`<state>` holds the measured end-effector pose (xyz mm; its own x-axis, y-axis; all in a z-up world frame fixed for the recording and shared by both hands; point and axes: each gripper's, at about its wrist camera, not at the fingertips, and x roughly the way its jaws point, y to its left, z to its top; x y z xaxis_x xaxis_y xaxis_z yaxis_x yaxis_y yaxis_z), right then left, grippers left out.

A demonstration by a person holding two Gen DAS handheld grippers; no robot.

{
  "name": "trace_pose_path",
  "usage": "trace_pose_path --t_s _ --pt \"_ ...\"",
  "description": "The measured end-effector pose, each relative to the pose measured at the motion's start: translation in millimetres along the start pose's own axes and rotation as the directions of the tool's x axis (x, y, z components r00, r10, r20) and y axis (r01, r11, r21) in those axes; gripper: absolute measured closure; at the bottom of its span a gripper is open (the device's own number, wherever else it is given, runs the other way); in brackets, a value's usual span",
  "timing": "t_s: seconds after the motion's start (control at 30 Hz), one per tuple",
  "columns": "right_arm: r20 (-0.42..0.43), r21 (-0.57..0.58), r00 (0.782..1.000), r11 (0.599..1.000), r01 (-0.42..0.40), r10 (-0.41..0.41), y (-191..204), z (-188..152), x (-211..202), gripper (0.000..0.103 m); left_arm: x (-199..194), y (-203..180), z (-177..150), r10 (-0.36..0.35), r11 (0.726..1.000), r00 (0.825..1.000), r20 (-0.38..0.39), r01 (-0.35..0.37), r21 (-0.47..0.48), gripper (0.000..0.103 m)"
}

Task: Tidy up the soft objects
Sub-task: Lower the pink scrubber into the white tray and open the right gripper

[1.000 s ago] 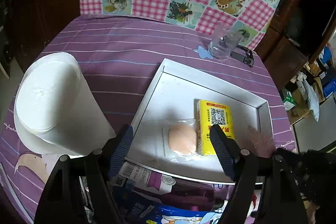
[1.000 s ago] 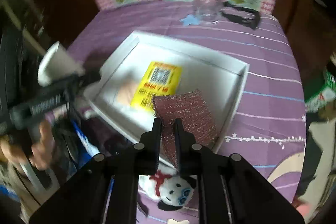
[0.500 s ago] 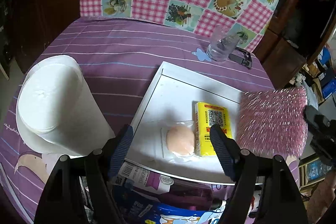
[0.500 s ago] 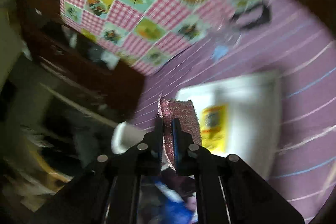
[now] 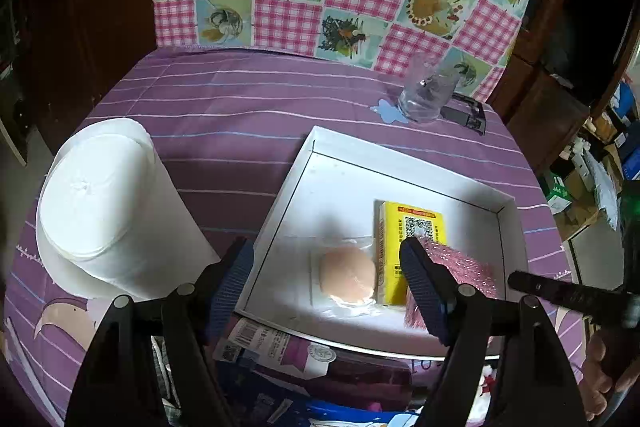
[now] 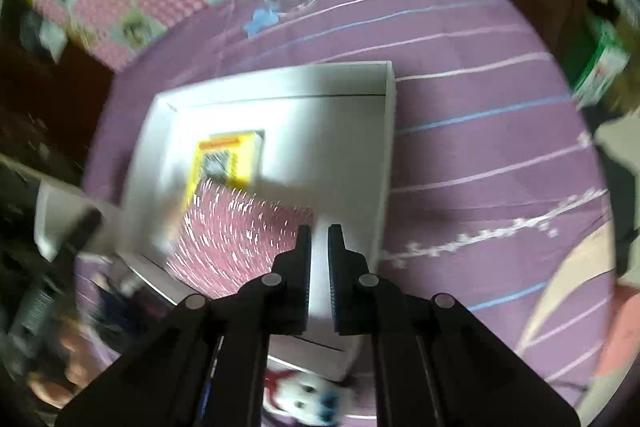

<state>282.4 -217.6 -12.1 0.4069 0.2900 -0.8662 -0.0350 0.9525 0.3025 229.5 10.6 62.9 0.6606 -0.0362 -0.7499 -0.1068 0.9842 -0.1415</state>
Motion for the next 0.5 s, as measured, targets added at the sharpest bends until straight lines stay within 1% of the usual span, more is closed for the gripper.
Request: trace_pose_path --t_s 0.07,0.13,0.17,0.2,0.23,0.27,0.3,0.37,0.4,0.5 --pt "0.026 -0.024 0.999 0.999 0.027 -0.027 4 -2 -7 0.094 -6 -2 0 -0.014 1.0 0.999 0.042 0.014 0.0 0.027" --pt "0.084 -0.05 0.996 0.999 0.01 -0.006 9 -3 -20 0.092 -15 -2 -2 -0.034 0.999 0.994 0.1 0.035 -0.012 0.027" --pt "0.106 -0.064 0.994 0.998 -0.008 0.015 11 -4 -27 0.088 -21 -3 -2 -0.044 0.999 0.99 0.136 0.047 -0.017 0.027" --pt "0.12 -0.069 0.992 0.997 -0.03 0.038 11 -5 -33 0.082 -26 -3 -3 -0.05 0.998 0.985 0.168 0.054 -0.018 0.027" --pt "0.132 -0.067 0.99 0.996 -0.05 0.058 12 -4 -37 0.078 -31 -5 -3 -0.048 0.999 0.98 0.194 0.052 -0.014 0.026" --pt "0.15 -0.064 0.985 0.995 -0.076 0.085 13 -4 -41 0.069 -37 -8 -3 -0.033 0.999 0.976 0.216 0.035 -0.003 0.026" --pt "0.183 -0.064 0.976 0.992 -0.108 0.118 13 -5 -48 0.062 -40 -11 -3 -0.015 1.0 0.974 0.227 0.013 0.009 0.026" --pt "0.23 -0.071 0.961 0.988 -0.138 0.15 12 -7 -57 0.058 -45 -17 -2 0.016 0.999 0.972 0.236 -0.025 0.034 0.026" --pt "0.268 -0.075 0.95 0.987 -0.145 0.16 14 -10 -63 0.058 -49 -19 -2 0.029 0.998 0.969 0.246 -0.042 0.047 0.026" --pt "0.338 -0.084 0.93 0.989 -0.122 0.144 23 -17 -81 0.058 -63 -24 -9 0.08 0.993 0.949 0.304 -0.102 0.06 0.026"
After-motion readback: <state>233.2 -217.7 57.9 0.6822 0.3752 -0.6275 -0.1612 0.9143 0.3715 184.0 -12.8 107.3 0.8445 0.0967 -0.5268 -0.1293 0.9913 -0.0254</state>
